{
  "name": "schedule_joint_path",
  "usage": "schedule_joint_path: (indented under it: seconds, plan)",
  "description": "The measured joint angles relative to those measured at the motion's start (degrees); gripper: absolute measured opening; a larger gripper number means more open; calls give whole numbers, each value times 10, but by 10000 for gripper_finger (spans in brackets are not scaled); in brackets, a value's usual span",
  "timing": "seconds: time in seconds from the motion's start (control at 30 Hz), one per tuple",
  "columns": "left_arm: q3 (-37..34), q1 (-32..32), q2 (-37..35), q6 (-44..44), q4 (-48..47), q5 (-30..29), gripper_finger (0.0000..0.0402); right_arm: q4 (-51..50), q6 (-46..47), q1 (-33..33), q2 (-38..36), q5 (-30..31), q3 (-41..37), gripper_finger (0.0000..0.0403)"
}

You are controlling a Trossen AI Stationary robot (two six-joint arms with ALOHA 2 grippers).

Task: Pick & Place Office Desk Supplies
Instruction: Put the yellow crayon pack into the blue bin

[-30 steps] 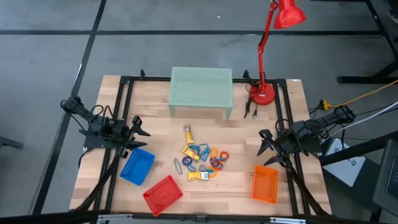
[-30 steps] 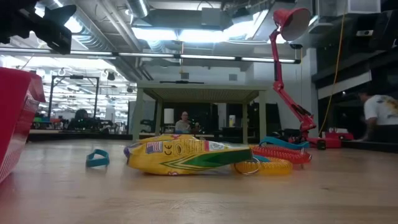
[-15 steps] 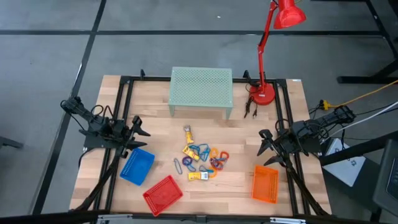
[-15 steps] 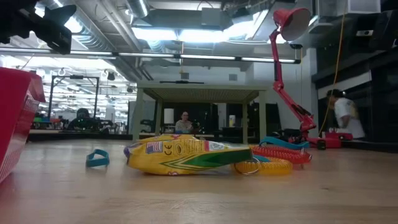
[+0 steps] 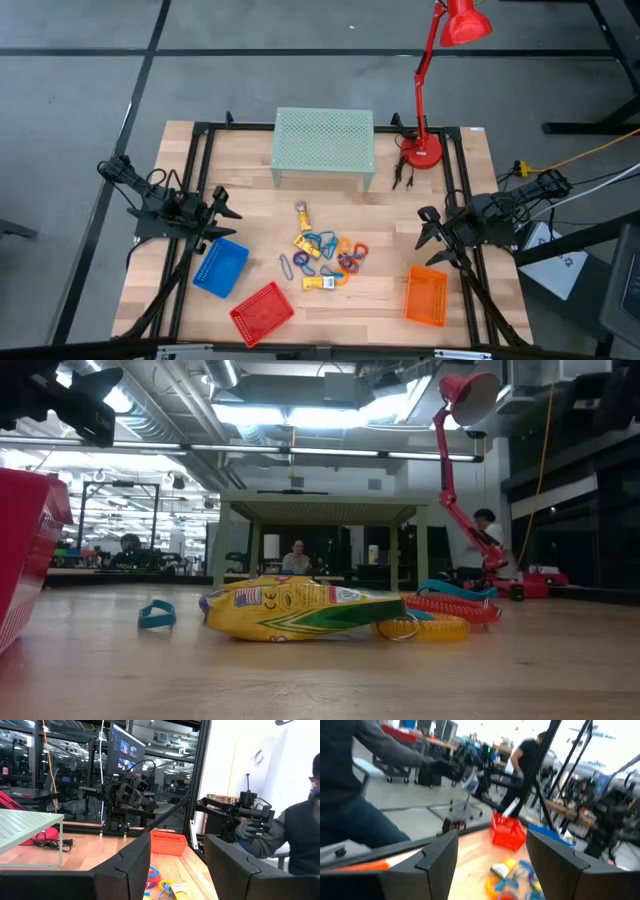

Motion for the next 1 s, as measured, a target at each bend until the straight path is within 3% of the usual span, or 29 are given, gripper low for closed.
schedule_joint_path:
  seconds: [0.3, 0.5, 0.63, 0.7, 0.83, 0.93, 1.0]
  plan:
    - [0, 0, 0, 26, 19, 2, 180, 51, 14, 0, 0, 2, 0, 236]
    - [0, 0, 0, 34, 21, 3, 180, 51, 92, 0, 0, 0, 0, 236]
    - [0, 0, 0, 34, 21, 5, 180, 67, 77, 0, 0, 8, 0, 236]
    - [0, 0, 0, 6, 28, 3, 180, 79, 68, 0, 0, 36, 0, 236]
    - [0, 0, 2, -33, 19, -59, 180, 99, 61, 0, 0, 122, 0, 236]
    - [0, 0, 8, -4, -12, -65, 180, 100, 68, 0, 0, 190, 0, 236]
    - [0, 0, 14, 20, -15, -119, 180, 102, 62, 0, 0, 233, 0, 236]
